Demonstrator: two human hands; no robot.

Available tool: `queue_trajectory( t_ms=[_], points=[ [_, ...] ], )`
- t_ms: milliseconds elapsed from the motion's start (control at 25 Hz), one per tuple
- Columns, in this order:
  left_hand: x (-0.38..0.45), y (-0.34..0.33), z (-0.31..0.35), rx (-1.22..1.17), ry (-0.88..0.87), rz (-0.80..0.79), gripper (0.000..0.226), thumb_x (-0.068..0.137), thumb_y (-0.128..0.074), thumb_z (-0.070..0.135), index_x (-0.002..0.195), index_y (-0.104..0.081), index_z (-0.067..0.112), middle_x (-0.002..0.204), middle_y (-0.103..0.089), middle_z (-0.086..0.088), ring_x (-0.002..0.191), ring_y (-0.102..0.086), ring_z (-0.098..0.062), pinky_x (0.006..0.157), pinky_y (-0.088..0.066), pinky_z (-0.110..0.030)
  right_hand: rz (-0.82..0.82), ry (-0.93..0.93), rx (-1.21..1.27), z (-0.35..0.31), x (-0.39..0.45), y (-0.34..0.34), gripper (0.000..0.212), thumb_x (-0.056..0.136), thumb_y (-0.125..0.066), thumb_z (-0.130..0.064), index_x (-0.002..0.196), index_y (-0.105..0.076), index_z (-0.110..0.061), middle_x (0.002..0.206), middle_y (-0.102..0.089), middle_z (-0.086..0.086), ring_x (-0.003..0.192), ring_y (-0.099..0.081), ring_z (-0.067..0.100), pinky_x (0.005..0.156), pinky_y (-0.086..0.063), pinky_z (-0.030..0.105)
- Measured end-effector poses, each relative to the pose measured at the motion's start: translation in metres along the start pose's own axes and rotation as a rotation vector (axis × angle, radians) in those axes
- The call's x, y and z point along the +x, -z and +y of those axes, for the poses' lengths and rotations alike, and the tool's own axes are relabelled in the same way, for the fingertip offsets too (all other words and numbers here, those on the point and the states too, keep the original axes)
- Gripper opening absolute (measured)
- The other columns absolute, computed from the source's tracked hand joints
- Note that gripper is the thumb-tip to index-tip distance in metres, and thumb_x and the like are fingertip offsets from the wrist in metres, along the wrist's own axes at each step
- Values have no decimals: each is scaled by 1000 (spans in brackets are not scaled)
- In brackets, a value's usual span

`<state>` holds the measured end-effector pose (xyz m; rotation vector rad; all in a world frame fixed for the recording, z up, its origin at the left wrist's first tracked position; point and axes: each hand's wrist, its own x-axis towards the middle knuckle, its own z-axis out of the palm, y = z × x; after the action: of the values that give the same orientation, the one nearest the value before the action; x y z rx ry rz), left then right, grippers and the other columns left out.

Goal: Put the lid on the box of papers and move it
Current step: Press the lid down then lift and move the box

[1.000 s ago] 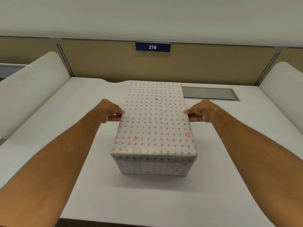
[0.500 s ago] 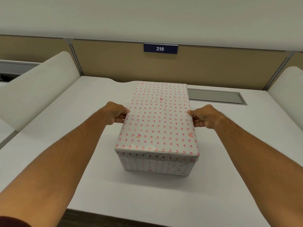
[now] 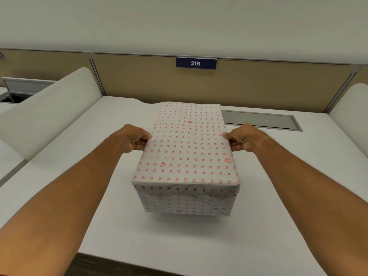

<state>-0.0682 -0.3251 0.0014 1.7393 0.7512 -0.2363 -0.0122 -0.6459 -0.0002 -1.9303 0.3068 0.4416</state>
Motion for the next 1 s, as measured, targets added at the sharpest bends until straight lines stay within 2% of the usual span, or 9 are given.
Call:
queue_trajectory(
  t_ms=[80,200,400,520,600,760,1000],
  points=[
    [-6,7,2,-13,4,41,6,89,-66,6,88,-63,2,87,-70,-12,73,-69,-26,58,-56,-38,-22,19,-10,-9,0,-2,18,84,-72,-15,83,-60,-2,78,-71,11,66,-71,25,65,-60,44],
    [-14,23,3,-50,-8,95,3,89,-66,3,89,-64,0,88,-69,-13,73,-69,-25,54,-56,-36,-75,47,-26,-23,2,-11,17,85,-72,-15,86,-61,-2,78,-71,11,63,-71,23,49,-59,37],
    [-17,62,7,-72,-49,176,1,88,-65,1,89,-65,0,88,-70,-13,72,-70,-23,53,-55,-35,-142,76,-25,-45,6,-45,19,86,-71,-17,91,-60,-3,85,-72,12,70,-72,25,59,-59,41],
    [-6,87,7,-74,-51,196,4,89,-64,1,93,-65,0,90,-70,-13,75,-69,-24,57,-56,-36,-142,107,-21,-63,12,-70,19,85,-71,-18,89,-60,-3,85,-72,12,69,-72,25,58,-59,40],
    [8,104,6,-74,-48,209,7,89,-65,1,95,-65,0,90,-70,-13,75,-69,-24,57,-56,-36,-134,125,-19,-75,19,-88,18,84,-72,-18,86,-59,-5,85,-72,11,68,-72,25,56,-59,39],
    [52,150,14,-58,-47,219,1,89,-65,2,89,-66,1,84,-69,-11,70,-68,-22,47,-53,-33,-113,123,-8,-102,38,-142,17,84,-72,-18,85,-59,-7,86,-71,9,69,-72,24,59,-59,39],
    [140,241,30,-33,-31,198,6,88,-67,7,93,-67,3,88,-67,-10,74,-67,-23,49,-52,-33,-65,79,14,-160,74,-242,17,84,-72,-18,88,-60,-7,83,-70,8,65,-71,21,44,-57,33]
  ],
)
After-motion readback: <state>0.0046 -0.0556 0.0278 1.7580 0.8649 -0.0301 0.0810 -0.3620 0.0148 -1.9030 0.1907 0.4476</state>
